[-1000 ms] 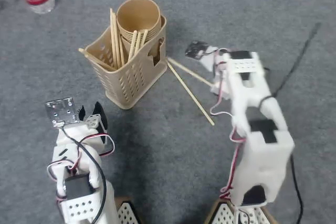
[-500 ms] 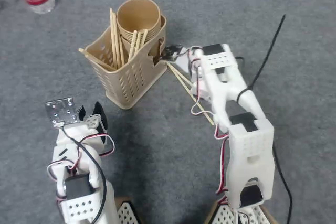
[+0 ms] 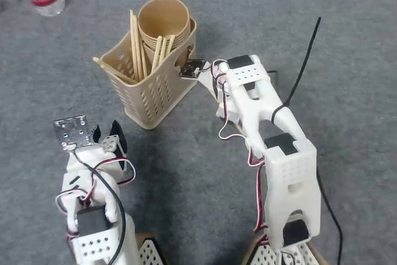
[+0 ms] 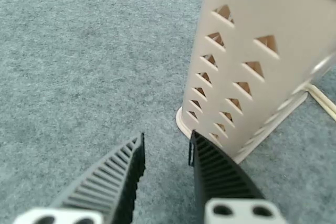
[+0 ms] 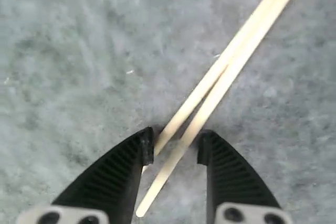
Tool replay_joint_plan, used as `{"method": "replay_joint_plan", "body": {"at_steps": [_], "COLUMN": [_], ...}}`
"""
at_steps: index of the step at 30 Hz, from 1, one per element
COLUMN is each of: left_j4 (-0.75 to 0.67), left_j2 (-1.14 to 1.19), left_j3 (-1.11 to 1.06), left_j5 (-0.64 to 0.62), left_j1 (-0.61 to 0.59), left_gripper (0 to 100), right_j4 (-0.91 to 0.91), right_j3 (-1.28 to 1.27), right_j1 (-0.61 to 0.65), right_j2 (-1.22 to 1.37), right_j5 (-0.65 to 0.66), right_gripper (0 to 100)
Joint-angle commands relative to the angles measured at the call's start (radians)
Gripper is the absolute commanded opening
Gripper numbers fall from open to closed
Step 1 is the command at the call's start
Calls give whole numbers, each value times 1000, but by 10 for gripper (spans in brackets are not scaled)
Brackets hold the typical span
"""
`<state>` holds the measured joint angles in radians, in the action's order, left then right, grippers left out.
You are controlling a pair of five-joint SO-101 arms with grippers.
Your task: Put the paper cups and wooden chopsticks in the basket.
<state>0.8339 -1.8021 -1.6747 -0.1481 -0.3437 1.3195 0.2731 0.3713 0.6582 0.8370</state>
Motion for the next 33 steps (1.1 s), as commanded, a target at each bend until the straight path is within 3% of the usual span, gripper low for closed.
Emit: {"method": "replay_joint_plan", "body": {"at_steps": [1,4,7,12,23,33], "left_j4": [-21,-21,-21,-21,-20,-18], "left_j2": [-17,-17,-17,-17,-17,-17], "left_j3": [10,10,10,10,10,10], "left_j5": [9,9,9,9,9,9], "left_j1": [3,3,3,3,3,0], "left_gripper": [126,126,126,126,126,126], "right_j4": [-28,-22,-8,61,269,280], "right_j3": [31,34,34,37,269,281], "right_j1": [2,4,4,-8,-203,-209], "right_j2": [13,13,15,5,-260,-585], "right_j5": [-15,-12,37,98,91,37], "right_gripper": [155,132,0,9,6,6]}}
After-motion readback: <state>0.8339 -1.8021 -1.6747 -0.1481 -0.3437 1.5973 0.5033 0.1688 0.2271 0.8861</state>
